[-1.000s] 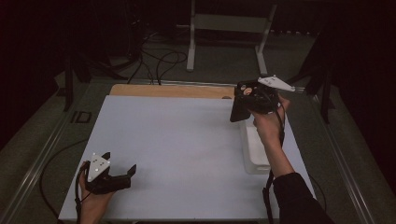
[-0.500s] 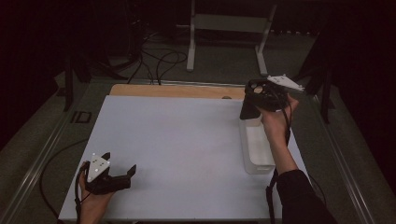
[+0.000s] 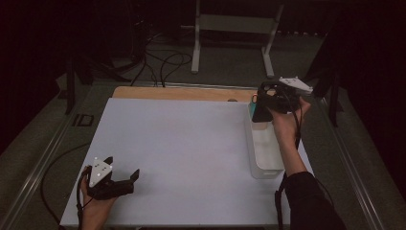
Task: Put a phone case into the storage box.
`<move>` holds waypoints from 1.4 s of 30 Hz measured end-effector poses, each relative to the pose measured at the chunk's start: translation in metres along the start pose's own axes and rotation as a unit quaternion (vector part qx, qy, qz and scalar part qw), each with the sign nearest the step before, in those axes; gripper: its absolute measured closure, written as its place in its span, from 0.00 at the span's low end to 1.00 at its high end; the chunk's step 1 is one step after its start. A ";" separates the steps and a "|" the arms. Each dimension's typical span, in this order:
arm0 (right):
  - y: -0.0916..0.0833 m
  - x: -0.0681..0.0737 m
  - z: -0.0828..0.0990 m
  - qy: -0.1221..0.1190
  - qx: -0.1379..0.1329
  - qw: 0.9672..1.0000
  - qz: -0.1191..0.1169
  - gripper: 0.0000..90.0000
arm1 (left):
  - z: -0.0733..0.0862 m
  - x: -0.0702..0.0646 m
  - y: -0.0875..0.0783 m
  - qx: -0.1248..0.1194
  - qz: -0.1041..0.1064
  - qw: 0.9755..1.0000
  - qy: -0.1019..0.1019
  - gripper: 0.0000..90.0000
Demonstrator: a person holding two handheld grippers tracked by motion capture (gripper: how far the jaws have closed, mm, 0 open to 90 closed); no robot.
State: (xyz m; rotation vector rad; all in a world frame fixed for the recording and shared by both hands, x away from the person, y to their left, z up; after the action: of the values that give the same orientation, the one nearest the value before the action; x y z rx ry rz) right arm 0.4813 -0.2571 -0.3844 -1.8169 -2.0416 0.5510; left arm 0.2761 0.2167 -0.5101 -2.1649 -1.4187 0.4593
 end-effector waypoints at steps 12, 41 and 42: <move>0.027 -0.003 0.014 0.002 0.034 0.999 0.011 0.15 | 0.000 0.001 0.000 0.000 0.000 1.000 0.000 0.00; 0.082 -0.003 0.048 -0.015 0.107 0.994 0.034 0.13 | 0.001 0.001 -0.002 -0.001 0.000 1.000 -0.003 0.00; 0.082 -0.003 0.047 -0.013 0.108 0.994 0.032 0.12 | 0.001 0.001 -0.002 -0.001 0.001 1.000 -0.003 0.00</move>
State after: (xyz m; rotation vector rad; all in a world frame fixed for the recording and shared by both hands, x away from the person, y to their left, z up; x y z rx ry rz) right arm 0.5283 -0.2547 -0.4669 -1.7580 -1.8646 0.7851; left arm 0.2746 0.2187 -0.5102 -2.1679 -1.4216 0.4660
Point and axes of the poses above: each handheld gripper's, and its own axes: y roughly forward along the jaws, z roughly out of its underside, x roughly to its left, the point moved 6 cm from there along y, roughly forward along the jaws, and after that the axes turned 8 degrees about x, right-handed, at the moved point
